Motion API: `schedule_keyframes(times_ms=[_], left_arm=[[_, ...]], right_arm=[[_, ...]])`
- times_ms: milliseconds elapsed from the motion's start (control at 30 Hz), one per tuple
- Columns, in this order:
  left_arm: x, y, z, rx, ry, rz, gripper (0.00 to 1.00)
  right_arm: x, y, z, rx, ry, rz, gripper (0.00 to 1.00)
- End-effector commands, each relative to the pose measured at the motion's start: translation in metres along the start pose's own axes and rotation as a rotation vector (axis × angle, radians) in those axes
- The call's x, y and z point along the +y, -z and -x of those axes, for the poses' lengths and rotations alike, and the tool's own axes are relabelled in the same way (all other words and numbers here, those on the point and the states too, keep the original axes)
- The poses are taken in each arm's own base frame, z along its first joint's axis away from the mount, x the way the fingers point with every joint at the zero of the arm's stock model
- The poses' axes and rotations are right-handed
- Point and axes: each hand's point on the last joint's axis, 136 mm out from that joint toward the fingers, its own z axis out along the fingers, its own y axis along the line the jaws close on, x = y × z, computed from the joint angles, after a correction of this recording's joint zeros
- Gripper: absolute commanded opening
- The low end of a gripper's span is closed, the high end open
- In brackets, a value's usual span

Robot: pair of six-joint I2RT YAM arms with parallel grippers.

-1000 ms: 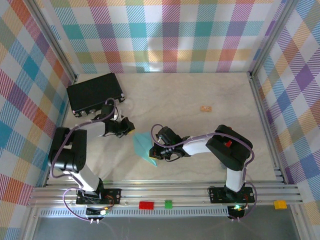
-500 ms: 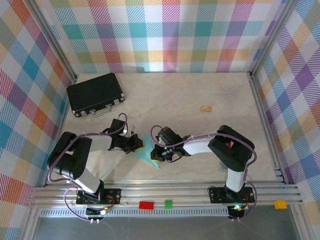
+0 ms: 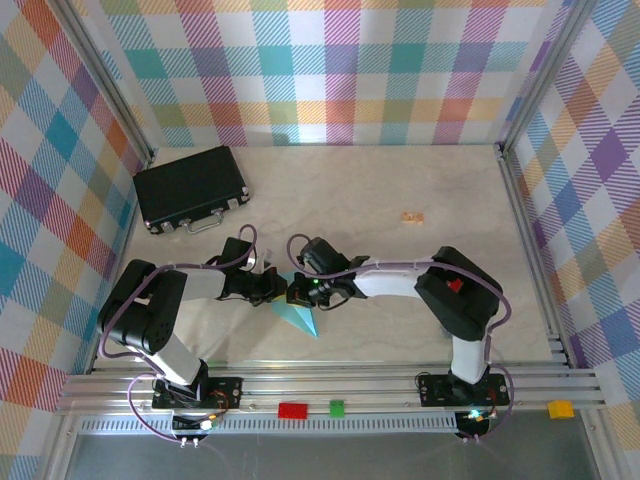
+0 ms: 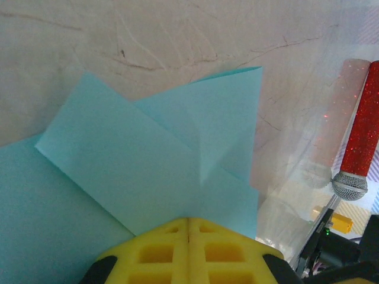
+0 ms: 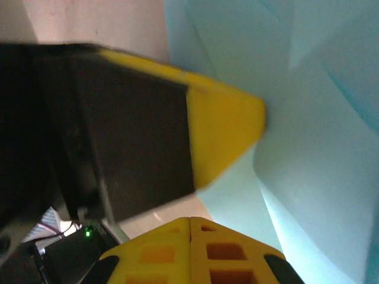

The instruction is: Fold a paper plane with a square sheet of paper (pick it up from the middle)

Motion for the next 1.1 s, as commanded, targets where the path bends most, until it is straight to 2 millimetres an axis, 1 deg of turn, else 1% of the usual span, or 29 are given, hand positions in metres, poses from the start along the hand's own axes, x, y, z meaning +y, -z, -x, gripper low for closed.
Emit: schedule_keyframes(times_ms=[0, 100, 167, 300, 500, 567, 700, 800, 867, 900, 967, 1067], left_arm=[[0.029, -0.003, -0.009, 0.015, 0.034, 0.098, 0.05], [0.03, -0.003, -0.008, 0.012, 0.039, 0.096, 0.05], [0.031, -0.003, -0.008, 0.009, 0.043, 0.095, 0.05], [0.033, -0.002, -0.007, 0.005, 0.049, 0.103, 0.04], [0.035, -0.003, -0.007, 0.009, 0.054, 0.105, 0.04], [0.035, -0.003, -0.007, 0.007, 0.053, 0.105, 0.04], [0.035, -0.003, -0.006, 0.007, 0.053, 0.106, 0.04], [0.035, -0.004, -0.007, 0.011, 0.056, 0.106, 0.04], [0.034, -0.003, -0.007, 0.009, 0.053, 0.106, 0.04], [0.035, -0.003, -0.007, 0.008, 0.054, 0.107, 0.04], [0.034, -0.003, -0.007, 0.007, 0.053, 0.106, 0.04], [0.035, -0.003, -0.007, 0.01, 0.055, 0.107, 0.04]], right_arm=[[-0.035, -0.019, -0.013, 0.052, -0.03, -0.113, 0.0], [-0.056, -0.02, -0.025, 0.066, -0.062, -0.152, 0.0], [-0.062, -0.017, -0.032, 0.068, -0.072, -0.145, 0.0], [-0.063, -0.006, -0.046, 0.07, -0.077, -0.096, 0.0], [-0.063, 0.011, -0.06, 0.07, -0.07, -0.051, 0.03], [-0.06, 0.017, -0.061, 0.062, -0.061, -0.042, 0.04], [-0.033, 0.029, -0.051, 0.03, -0.013, 0.013, 0.06], [-0.018, 0.026, -0.047, 0.046, 0.01, 0.044, 0.06], [-0.017, 0.019, -0.047, 0.052, 0.013, 0.039, 0.07], [-0.019, 0.016, -0.047, 0.059, 0.011, 0.032, 0.07], [-0.032, 0.01, -0.051, 0.075, -0.016, -0.007, 0.08], [-0.054, 0.007, -0.066, 0.1, -0.044, -0.052, 0.08]])
